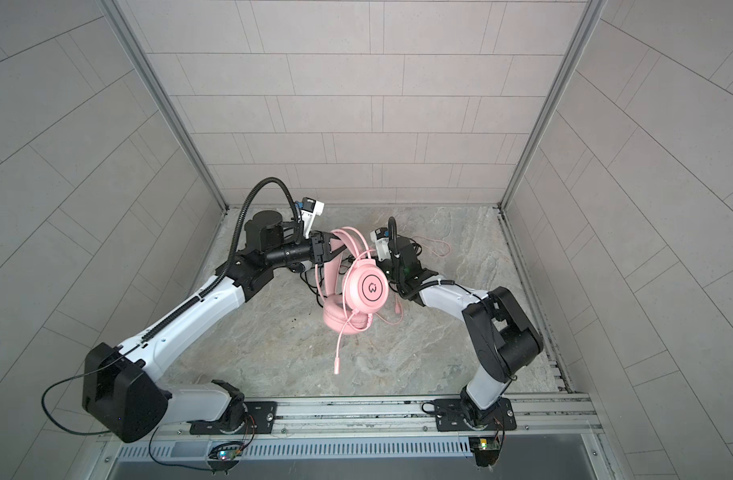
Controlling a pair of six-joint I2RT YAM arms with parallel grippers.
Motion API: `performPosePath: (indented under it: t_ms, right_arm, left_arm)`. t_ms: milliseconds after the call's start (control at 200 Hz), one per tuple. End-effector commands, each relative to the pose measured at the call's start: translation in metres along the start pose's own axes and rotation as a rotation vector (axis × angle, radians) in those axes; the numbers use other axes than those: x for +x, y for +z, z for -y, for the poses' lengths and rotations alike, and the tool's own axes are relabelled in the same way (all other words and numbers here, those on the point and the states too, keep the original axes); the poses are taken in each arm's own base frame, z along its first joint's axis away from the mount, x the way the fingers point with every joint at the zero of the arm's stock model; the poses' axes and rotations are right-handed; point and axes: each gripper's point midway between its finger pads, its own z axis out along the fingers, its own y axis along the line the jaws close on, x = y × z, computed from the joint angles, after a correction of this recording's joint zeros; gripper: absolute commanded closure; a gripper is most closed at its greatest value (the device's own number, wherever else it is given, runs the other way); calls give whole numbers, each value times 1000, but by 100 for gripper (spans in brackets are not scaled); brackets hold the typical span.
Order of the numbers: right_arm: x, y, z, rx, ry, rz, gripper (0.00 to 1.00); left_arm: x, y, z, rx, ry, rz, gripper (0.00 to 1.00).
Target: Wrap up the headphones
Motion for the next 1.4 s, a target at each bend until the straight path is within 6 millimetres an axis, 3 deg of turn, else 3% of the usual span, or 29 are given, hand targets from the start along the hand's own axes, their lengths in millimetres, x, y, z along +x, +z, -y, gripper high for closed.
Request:
performPosePath:
  t_ms: [0,260,425,525,625,766,826,966,1071,1186,1396]
  right_arm:
    - [-17,12,-8,-83,51,113,52]
    - [24,58,15,-98,193,158,54]
    - [40,63,20,-112,240,185,61]
    - [54,56,22,-78,222,182,61]
    - [61,52,23,-52,204,169,68]
    - [66,50,12,-77,191,152,94]
    - [67,54,1,-118,175,118,99]
    - [69,46,-12,-132,153,107,100]
    - [67,39,-20,-119,115,96,100]
    - [67,28,-34,-113,85,71,100]
    - [92,-8,-72,-55,-84,-56,98]
  left_arm:
    - [-19,-4,4,38,-36,67,100]
    - [-31,-15,-31,-98,-153,219,100]
    - [-41,-33,-53,-169,-243,390,100]
    - [-56,-54,-69,-254,-300,527,100]
    - [-77,-77,-70,-314,-313,662,100]
    - [-107,-94,-65,-357,-350,775,100]
    - [-119,-98,-60,-370,-363,792,100]
    - [-144,-120,-47,-420,-325,867,100]
    - [-151,-137,-52,-499,-309,934,100]
    - [-155,-134,-58,-524,-298,945,100]
    - [-151,-138,-82,-668,-283,939,100]
